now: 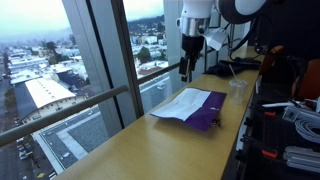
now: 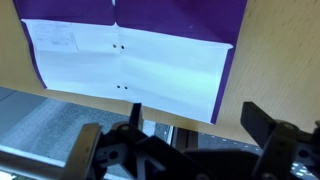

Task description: Open the purple paper file to the left

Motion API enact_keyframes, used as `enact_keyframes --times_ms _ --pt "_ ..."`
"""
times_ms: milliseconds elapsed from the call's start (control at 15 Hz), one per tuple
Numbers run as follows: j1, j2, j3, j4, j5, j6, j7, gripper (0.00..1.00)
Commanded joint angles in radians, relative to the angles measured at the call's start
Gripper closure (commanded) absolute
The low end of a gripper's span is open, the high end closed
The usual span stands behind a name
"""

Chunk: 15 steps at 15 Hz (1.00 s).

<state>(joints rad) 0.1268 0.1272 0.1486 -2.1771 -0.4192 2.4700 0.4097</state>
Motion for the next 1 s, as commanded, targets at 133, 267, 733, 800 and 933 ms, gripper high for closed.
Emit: enact_keyframes --times_ms 133,267,733,800,933 --pt "-0.196 -0.057 0.062 -0.048 0.300 0.050 -0.442 0.00" --pt "-0.176 -0.084 -0.009 -0.043 0.397 0.018 -0.599 0.00" --pt "-0.162 -0.100 -0.089 -0.034 0.427 -0.002 -0.703 0.00" --pt "-0.159 -0.097 -0.089 -0.034 0.427 -0.002 -0.702 0.00" --pt "-0.152 -0.089 -0.087 -0.034 0.427 -0.002 -0.699 0.00"
